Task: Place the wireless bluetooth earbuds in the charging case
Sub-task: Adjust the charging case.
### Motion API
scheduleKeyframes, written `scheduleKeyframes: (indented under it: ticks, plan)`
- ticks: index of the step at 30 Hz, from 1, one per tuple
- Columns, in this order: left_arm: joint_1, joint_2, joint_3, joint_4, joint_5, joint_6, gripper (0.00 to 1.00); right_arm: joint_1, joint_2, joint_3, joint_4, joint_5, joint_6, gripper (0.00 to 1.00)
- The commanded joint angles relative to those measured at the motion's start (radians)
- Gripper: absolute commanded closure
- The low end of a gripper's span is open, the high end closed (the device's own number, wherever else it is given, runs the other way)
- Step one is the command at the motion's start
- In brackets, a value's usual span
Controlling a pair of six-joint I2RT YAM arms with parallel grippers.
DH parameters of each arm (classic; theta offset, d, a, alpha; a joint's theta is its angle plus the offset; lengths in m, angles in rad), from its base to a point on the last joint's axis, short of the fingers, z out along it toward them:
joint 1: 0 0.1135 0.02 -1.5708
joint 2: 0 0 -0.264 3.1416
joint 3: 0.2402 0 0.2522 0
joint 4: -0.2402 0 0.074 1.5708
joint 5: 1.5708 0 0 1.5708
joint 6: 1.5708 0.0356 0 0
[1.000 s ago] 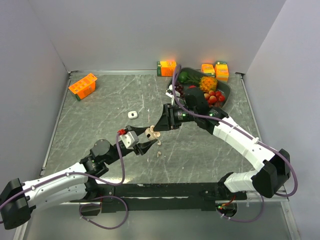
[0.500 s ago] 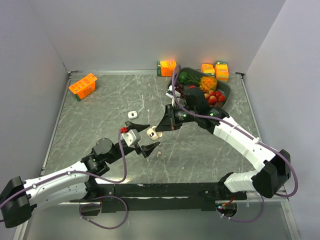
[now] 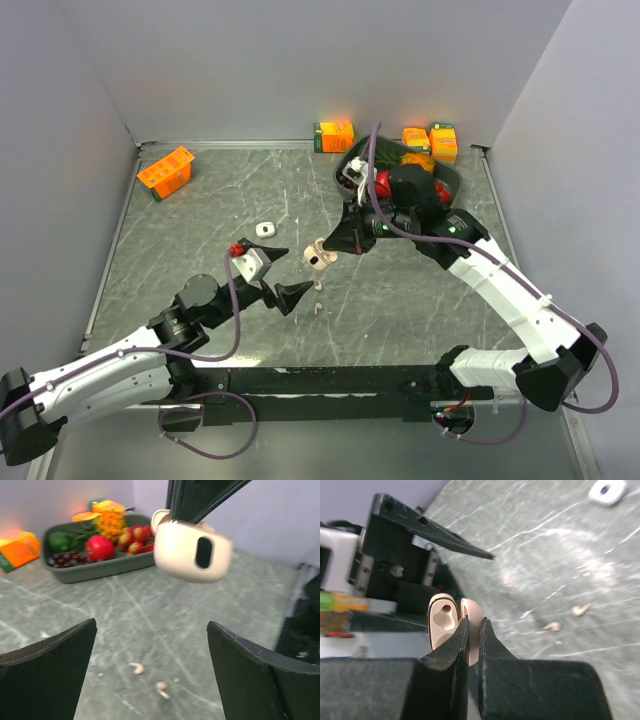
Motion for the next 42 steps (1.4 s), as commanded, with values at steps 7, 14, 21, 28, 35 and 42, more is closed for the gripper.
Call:
scheduleKeyframes:
  ticks: [7, 14, 21, 28, 35, 42]
  plan:
    - [0.014, -0.03, 0.145, -0.127, 0.317, -0.209, 0.04, 0.197, -0.149, -0.067, 0.041, 0.485, -0.441, 1.0]
    - [0.061, 0.077, 0.169, -0.115, 0.42, -0.277, 0.04, 0.214, -0.177, -0.078, 0.039, 0.424, -0.465, 1.0]
    - [0.061, 0.093, 0.152, -0.061, 0.517, -0.163, 0.01, 0.239, -0.226, -0.129, 0.08, 0.324, -0.493, 1.0]
    - [0.061, 0.096, 0.117, 0.037, 0.549, -0.102, 0.16, 0.268, -0.209, -0.124, 0.057, 0.292, -0.519, 1.0]
    - [0.061, 0.132, 0.129, 0.049, 0.595, -0.092, 0.27, 0.297, -0.177, -0.117, 0.063, 0.3, -0.521, 1.0]
    - [0.062, 0.146, 0.145, 0.013, 0.62, -0.091, 0.35, 0.309, -0.165, -0.103, 0.065, 0.303, -0.519, 1.0]
